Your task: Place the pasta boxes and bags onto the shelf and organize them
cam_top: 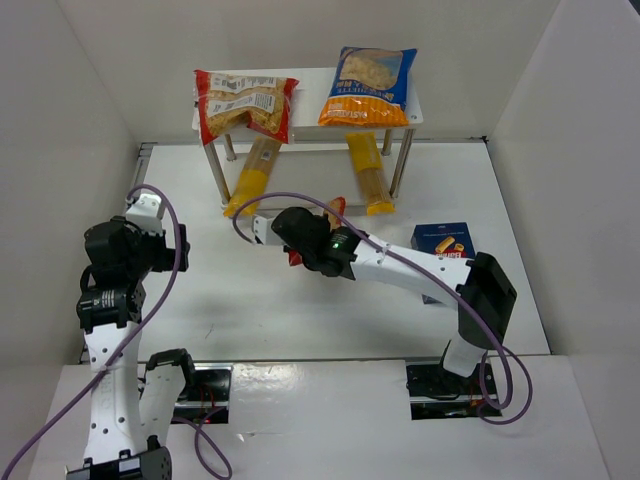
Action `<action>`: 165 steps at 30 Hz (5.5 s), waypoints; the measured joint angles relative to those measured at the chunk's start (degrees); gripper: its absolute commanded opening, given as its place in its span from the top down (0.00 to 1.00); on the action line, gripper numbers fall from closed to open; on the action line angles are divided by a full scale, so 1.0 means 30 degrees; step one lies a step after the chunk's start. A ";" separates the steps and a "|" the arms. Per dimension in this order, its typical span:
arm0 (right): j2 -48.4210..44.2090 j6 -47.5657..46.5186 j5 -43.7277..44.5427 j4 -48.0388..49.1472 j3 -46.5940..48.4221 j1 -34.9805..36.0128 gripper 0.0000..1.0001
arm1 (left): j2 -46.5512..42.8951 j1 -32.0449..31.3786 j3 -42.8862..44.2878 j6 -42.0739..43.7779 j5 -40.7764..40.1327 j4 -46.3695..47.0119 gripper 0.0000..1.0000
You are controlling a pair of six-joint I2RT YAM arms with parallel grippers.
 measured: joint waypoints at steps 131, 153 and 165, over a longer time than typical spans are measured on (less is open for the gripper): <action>-1.3355 1.1081 -1.4506 -0.2288 -0.7628 -2.0495 0.00 | -0.0197 0.0707 0.0000 0.0452 0.0576 -0.0051 0.00; -1.3238 1.1402 -1.5788 -0.3191 -0.8429 -2.1704 0.00 | -0.0168 0.0641 0.0000 0.0452 0.0284 -0.0044 0.00; -1.3056 1.1402 -1.5992 -0.3198 -0.8429 -2.1704 0.00 | -0.0168 0.0641 0.0000 0.0452 0.0291 -0.0036 0.00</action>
